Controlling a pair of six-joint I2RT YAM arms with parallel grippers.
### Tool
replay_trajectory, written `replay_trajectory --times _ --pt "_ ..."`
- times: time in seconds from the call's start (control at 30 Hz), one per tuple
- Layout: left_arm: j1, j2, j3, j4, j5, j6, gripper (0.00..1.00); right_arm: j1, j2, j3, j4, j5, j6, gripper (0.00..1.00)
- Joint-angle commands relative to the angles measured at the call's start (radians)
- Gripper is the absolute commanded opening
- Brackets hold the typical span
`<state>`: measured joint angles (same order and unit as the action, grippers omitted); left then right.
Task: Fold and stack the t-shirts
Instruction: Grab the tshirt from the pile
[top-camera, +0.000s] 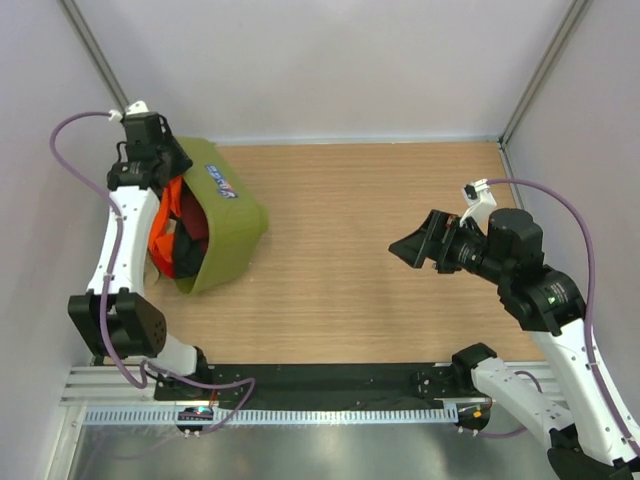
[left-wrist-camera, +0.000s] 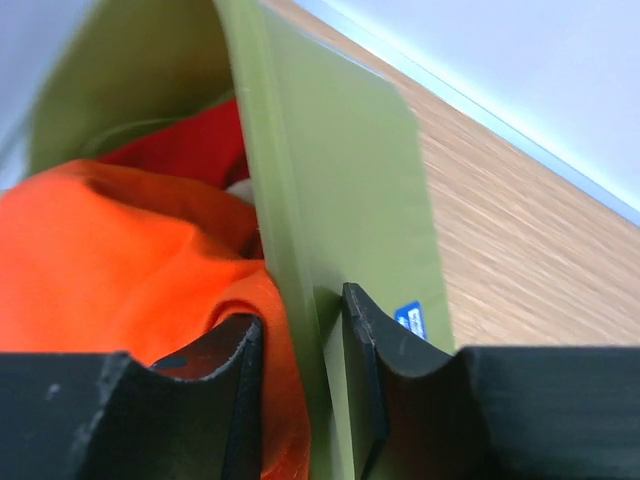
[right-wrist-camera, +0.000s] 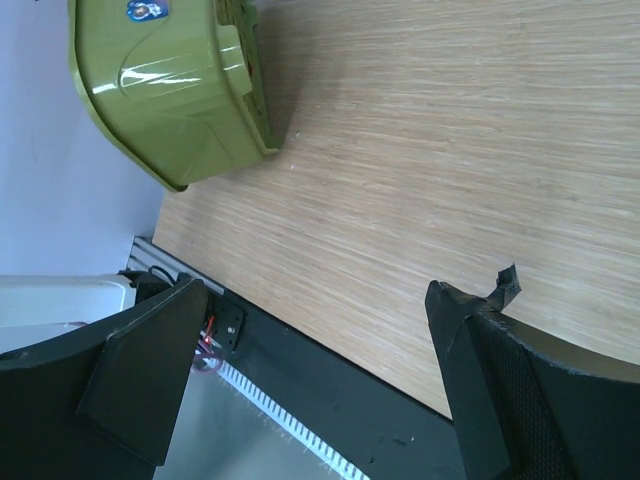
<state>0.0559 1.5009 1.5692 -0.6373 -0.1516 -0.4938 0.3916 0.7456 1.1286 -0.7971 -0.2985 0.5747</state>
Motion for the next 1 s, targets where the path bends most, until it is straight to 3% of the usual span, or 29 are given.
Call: replay_trajectory --times 0.0,0.27,0.43,0.57,0.63,0.77,0.97 --pt "-0.086 0.081 -0.031 -0.090 0.146 0.009 0.34 0.004 -0.012 0.000 0.009 0.018 -0.018 1.00" --pt "-0.186 0.165 -0.049 -0.097 0.120 0.006 0.35 0.004 0.001 0.008 0.012 0.001 -0.010 1.00" --pt "-0.188 0.200 -0.112 -0.192 0.001 0.030 0.17 0.004 0.000 0.028 -0.007 0.012 -0.016 1.00" --pt "-0.189 0.223 -0.133 -0.284 -0.118 0.072 0.10 0.006 -0.006 0.022 0.009 0.007 -0.004 1.00" --pt "-0.186 0.214 -0.141 -0.336 -0.268 0.080 0.07 0.004 -0.006 0.014 0.024 -0.004 0.004 1.00" --pt "-0.163 0.174 -0.164 -0.397 -0.422 0.090 0.08 0.004 -0.006 0.013 0.026 -0.016 0.005 1.00" --pt "-0.122 0.059 -0.241 -0.394 -0.422 0.086 0.16 0.006 -0.046 0.002 0.013 0.002 -0.001 1.00"
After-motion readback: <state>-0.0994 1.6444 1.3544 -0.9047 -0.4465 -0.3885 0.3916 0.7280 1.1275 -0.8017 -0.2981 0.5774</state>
